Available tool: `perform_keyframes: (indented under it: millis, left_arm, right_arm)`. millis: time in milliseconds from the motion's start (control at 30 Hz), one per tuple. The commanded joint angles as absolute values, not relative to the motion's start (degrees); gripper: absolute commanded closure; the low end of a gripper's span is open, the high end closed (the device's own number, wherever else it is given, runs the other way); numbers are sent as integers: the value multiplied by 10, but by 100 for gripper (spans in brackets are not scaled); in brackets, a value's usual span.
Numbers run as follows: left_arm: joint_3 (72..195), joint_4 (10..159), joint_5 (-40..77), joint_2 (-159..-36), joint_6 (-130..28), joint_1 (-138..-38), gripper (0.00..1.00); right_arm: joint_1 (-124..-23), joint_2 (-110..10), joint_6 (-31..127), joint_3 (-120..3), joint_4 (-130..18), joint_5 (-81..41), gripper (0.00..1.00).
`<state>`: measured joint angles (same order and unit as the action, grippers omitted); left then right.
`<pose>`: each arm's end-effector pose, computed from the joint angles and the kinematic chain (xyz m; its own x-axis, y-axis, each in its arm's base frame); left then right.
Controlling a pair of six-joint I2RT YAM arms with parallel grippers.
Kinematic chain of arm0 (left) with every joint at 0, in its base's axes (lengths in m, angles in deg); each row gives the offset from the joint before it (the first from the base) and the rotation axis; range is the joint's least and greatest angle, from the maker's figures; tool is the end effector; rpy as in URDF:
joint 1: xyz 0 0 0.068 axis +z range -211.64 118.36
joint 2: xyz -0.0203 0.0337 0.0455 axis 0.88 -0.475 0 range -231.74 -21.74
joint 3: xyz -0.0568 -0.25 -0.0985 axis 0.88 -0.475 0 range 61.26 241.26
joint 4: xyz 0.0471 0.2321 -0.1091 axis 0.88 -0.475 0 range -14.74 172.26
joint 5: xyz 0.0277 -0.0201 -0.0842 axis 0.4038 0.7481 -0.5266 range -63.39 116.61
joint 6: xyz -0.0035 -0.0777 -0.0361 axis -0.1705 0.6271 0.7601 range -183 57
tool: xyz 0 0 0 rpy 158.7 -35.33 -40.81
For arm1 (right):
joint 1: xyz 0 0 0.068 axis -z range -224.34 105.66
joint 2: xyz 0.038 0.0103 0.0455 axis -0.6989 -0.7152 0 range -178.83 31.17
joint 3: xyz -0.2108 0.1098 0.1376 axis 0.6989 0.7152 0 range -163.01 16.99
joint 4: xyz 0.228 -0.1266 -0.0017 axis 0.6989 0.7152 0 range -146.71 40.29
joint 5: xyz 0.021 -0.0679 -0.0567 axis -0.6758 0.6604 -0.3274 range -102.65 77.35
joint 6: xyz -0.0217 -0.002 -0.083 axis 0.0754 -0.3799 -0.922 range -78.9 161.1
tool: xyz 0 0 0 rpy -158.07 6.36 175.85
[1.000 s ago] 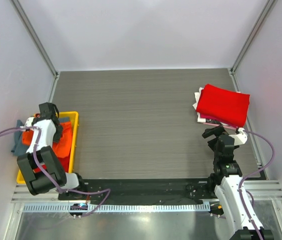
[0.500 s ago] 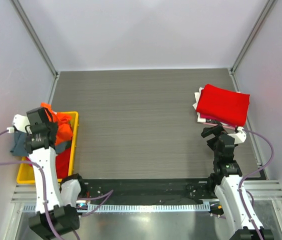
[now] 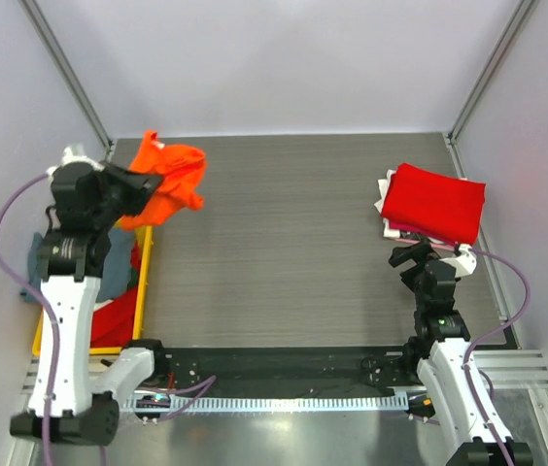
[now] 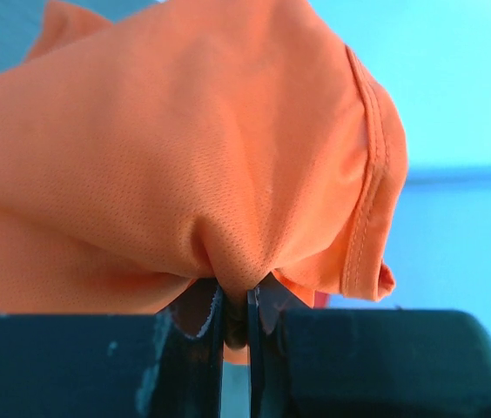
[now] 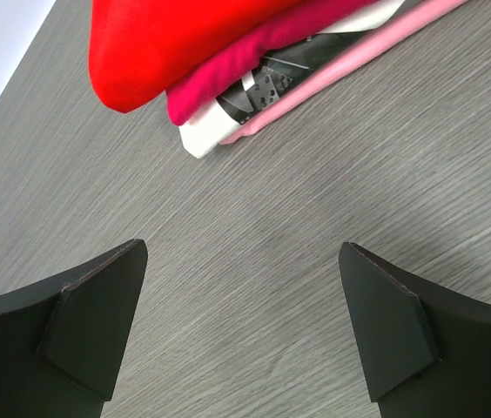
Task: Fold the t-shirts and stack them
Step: Move the tshirt to the center of the board
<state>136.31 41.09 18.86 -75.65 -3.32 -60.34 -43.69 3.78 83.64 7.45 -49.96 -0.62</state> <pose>0.2095 -0.0054 0.4214 -0.2627 -0.8615 -0.4345 -0.2430 0.4949 -0.8343 0.1692 -0.0177 0.1563 -0.1710 0.6633 -0.7286 0.4293 0.7157 0.5509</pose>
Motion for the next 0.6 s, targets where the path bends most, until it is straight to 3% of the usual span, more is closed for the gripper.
perform_keyframes:
  millis: [0, 167, 267, 500, 567]
  left_arm:
    - [1450, 481, 151, -806, -31, -709, 100]
    - [1570, 506, 144, -904, -50, -851, 100]
    - [1563, 553, 97, -919, -41, -877, 96]
    - [1251, 607, 66, -878, -116, -964, 100]
    - [1175, 589, 129, -861, -151, -1026, 90]
  right_arm:
    - [-438, 38, 828, 70, -533, -17, 2]
    - [-438, 38, 826, 70, -534, -18, 2]
    - [-438, 38, 825, 70, -535, -20, 3]
    - [-438, 40, 821, 71, -535, -27, 3]
    - [-438, 39, 821, 70, -535, -27, 3]
